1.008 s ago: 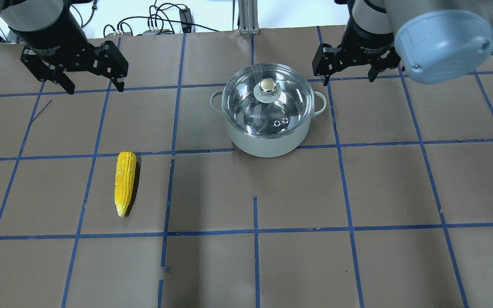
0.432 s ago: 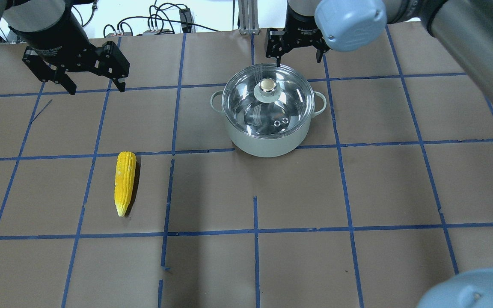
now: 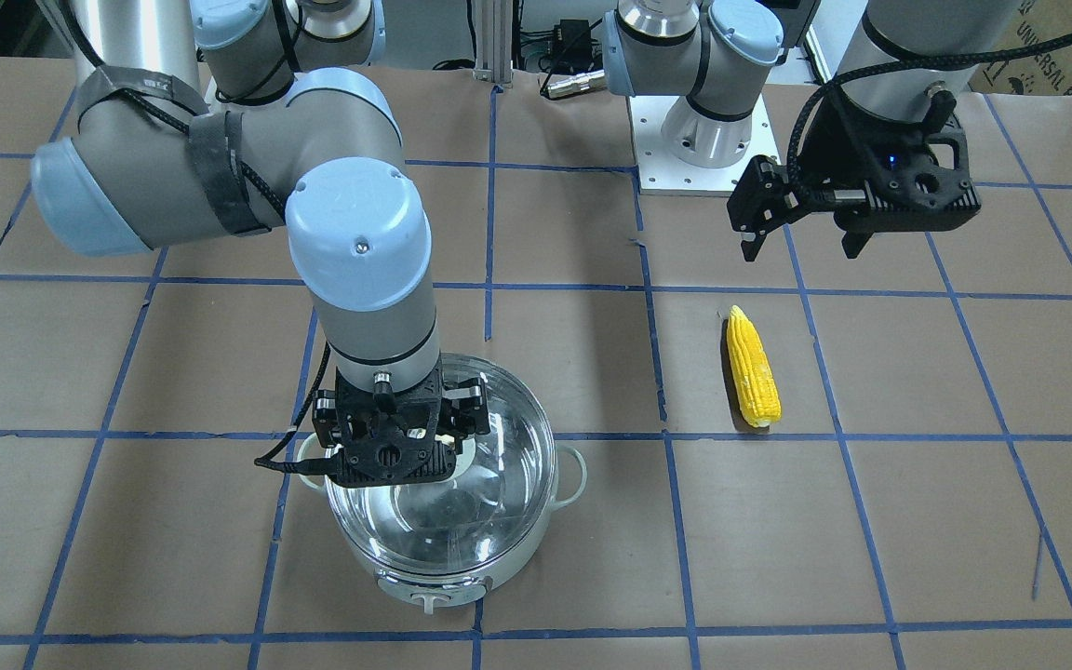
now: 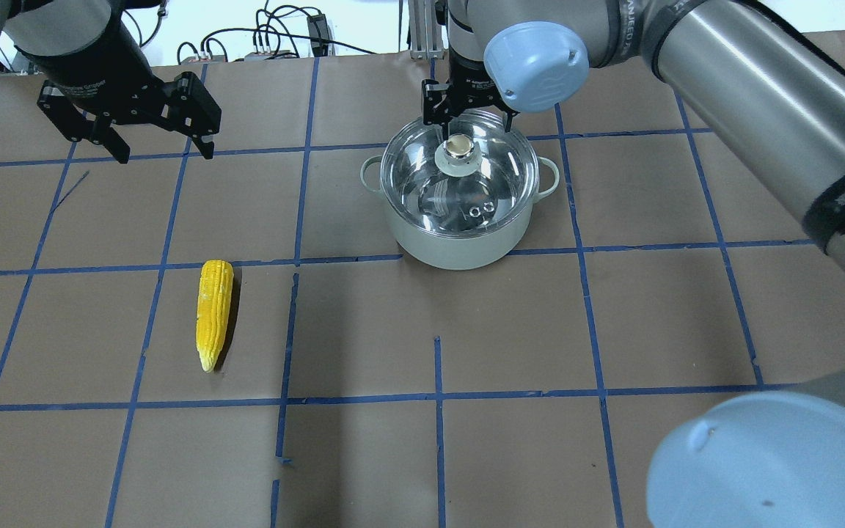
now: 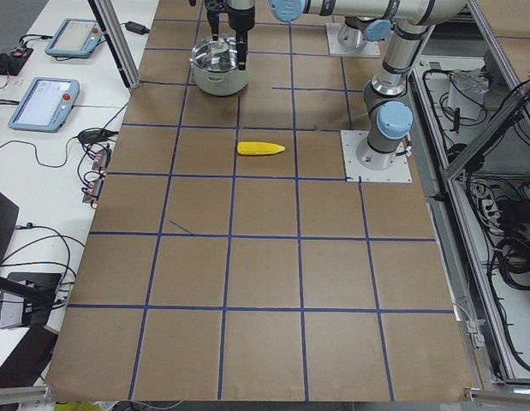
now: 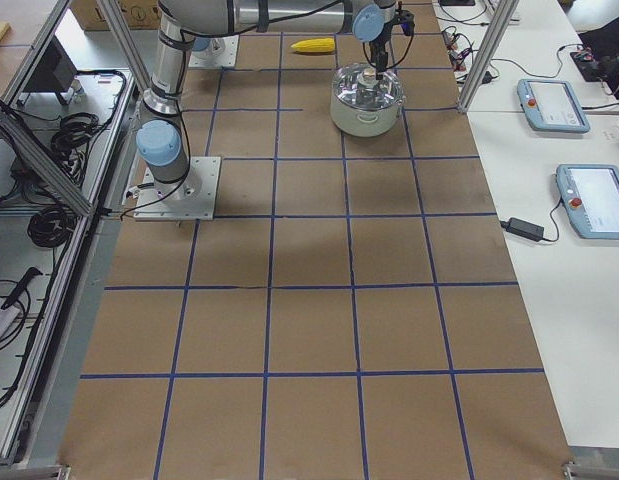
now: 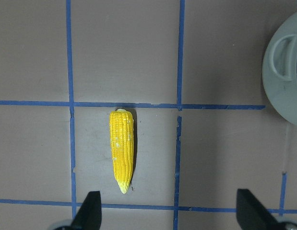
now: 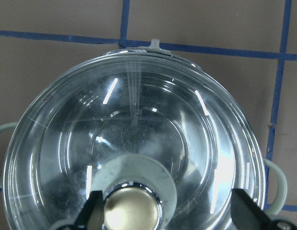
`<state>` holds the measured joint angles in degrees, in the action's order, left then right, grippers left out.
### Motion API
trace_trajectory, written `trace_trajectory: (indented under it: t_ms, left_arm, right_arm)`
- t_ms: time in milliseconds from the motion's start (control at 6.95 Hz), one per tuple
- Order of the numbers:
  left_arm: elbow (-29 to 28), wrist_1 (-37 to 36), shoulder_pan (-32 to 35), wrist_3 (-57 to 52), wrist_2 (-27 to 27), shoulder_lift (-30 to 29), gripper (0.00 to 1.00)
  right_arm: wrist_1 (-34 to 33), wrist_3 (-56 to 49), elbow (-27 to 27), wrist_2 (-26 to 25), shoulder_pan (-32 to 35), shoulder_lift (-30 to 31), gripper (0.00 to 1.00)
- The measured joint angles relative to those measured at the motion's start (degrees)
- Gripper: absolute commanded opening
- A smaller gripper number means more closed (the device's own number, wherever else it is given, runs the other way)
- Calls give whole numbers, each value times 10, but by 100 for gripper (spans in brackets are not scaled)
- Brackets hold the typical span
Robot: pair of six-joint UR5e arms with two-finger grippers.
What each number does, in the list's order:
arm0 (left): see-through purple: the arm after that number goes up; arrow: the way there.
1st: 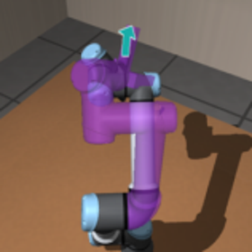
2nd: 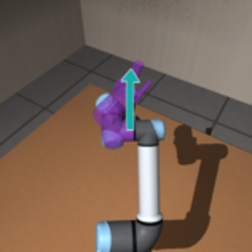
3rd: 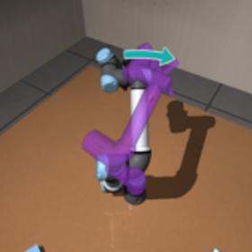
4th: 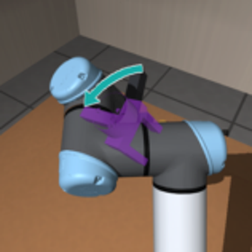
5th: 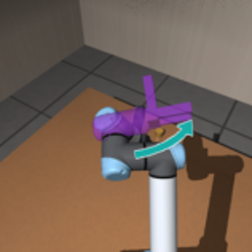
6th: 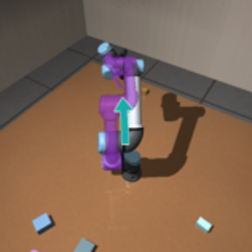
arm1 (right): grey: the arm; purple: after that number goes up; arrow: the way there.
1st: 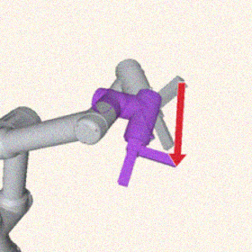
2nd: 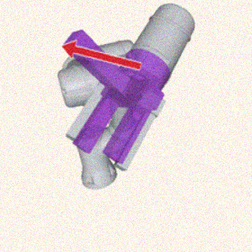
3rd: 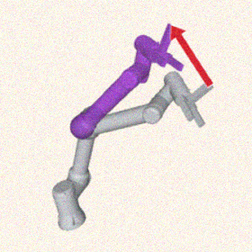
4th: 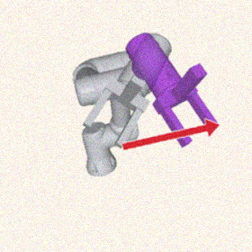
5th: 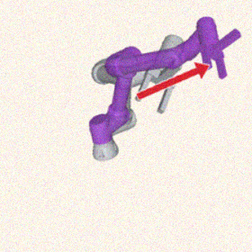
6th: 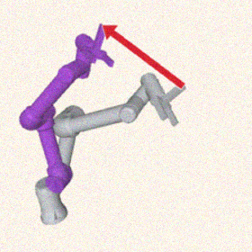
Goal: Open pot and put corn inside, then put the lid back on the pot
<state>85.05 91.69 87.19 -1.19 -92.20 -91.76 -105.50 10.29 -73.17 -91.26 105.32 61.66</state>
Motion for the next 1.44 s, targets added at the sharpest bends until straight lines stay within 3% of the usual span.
trace_trajectory:
  t_ms: [1439]
  left_arm:
    - [2, 1, 0, -8, 0, 5, 100]
  right_arm:
    - [3, 18, 13, 0, 5, -12, 88]
